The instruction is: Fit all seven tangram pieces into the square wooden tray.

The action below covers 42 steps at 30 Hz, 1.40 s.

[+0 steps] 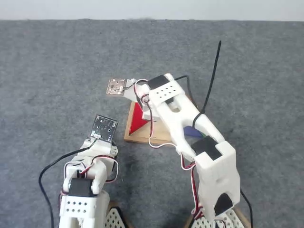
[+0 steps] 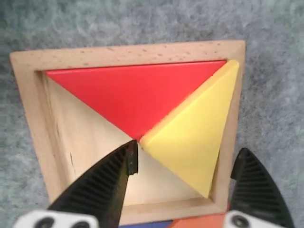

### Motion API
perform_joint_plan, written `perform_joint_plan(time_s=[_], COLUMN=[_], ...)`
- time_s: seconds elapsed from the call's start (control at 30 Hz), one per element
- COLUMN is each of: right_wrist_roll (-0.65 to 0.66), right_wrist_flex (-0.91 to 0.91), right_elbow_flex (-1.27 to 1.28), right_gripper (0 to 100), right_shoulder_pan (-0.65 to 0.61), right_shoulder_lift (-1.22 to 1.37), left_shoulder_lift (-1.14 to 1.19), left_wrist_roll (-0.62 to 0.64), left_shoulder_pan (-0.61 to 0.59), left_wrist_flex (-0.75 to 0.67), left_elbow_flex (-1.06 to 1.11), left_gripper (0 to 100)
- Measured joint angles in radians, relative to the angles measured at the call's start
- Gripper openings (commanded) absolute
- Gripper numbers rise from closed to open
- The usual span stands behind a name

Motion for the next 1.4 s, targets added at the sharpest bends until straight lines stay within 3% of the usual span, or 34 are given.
perform_joint_plan(time_s=[0.13,0.33,0.5,0.6,0.9,1.13,1.4], right_wrist_roll=[-0.064,-0.393,-0.539,-0.592,-0.628,-0.634,-0.634], right_wrist_flex=[0.0,0.02,0.025,-0.061,-0.578,-0.647,-0.647], right_elbow_flex=[0.0,0.0,0.028,0.16,0.799,0.772,0.608], right_gripper=[29.0,3.2,2.3,2.3,2.4,2.4,2.4], right_shoulder_pan=[0.018,0.018,0.018,0.023,0.02,-0.072,-0.04], right_shoulder_lift=[-0.006,-0.091,-0.155,-0.256,-0.631,-0.554,-0.305], left_shoulder_lift=[0.0,0.0,0.0,0.0,0.0,0.0,0.0], left_wrist_roll=[0.0,0.0,0.0,0.0,0.0,0.0,0.0], left_shoulder_pan=[0.0,0.0,0.0,0.0,0.0,0.0,0.0], left_wrist_flex=[0.0,0.0,0.0,0.0,0.0,0.0,0.0], left_elbow_flex=[0.0,0.0,0.0,0.0,0.0,0.0,0.0], left_gripper=[1,1,1,1,1,1,1])
